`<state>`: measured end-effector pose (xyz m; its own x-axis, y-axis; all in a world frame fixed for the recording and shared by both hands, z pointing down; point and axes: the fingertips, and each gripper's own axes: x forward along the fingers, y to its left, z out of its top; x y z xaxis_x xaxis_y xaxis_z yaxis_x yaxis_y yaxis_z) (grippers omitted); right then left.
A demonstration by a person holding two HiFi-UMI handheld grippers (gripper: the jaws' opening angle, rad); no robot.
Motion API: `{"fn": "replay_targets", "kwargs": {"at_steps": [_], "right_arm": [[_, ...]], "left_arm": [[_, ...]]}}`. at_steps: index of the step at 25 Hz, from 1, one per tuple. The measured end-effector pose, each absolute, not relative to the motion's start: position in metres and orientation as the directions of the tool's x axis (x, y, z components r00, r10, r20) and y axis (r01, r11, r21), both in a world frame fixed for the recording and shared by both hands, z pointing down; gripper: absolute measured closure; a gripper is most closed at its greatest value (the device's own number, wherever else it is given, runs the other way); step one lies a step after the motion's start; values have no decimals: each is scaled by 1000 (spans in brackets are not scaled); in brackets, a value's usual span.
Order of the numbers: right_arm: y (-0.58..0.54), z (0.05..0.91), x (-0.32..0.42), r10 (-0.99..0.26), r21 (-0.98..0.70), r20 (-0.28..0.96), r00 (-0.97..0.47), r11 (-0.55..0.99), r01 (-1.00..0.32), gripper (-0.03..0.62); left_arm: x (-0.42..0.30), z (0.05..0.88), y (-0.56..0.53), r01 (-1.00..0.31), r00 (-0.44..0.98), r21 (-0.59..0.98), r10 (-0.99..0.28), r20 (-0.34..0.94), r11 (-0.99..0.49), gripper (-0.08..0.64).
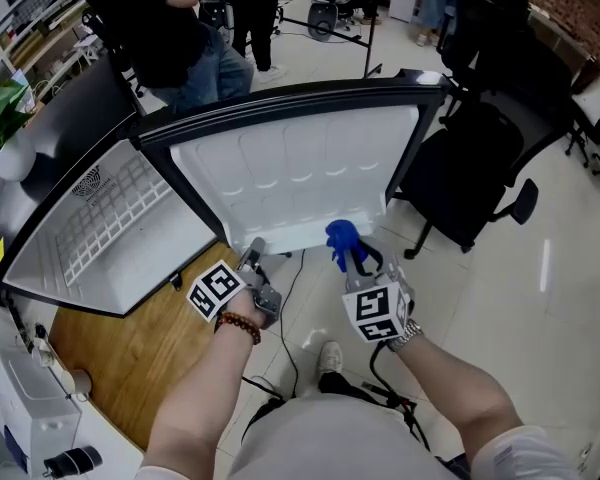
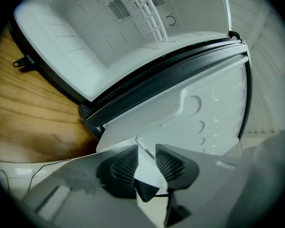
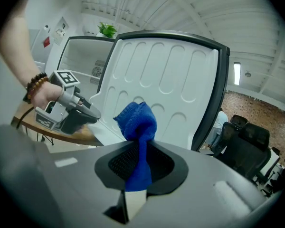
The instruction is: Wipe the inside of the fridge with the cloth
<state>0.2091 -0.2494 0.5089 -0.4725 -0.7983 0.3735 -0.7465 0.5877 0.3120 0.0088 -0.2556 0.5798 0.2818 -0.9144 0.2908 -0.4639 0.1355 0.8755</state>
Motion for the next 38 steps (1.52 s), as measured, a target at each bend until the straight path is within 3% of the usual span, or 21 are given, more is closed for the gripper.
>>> {"fn": "replay_targets", "kwargs": {"at_steps": [7, 26, 31, 32, 38], "right_arm": [[-233, 498, 194, -780, 305, 355, -515, 617, -725, 543], [-199, 472, 137, -751, 283, 309, -583, 658, -698, 543], [-203, 462, 118, -746, 280, 291, -599, 665, -692, 543], [-204, 460, 114, -744, 278, 290, -602, 667, -691, 543], [-212, 453, 97, -736, 251, 289, -613, 676, -693, 543]], "left_arm": [[11, 576, -242, -474, 299, 871, -908, 293, 125, 485], [20, 518, -222, -492, 405, 867, -901, 153, -74, 511], [15, 506, -235, -500, 392, 863, -908, 151, -72, 525], [14, 504, -236, -504, 388, 861, -909, 152, -71, 557], [10, 505, -238, -510, 381, 858, -910, 162, -60, 557]]}}
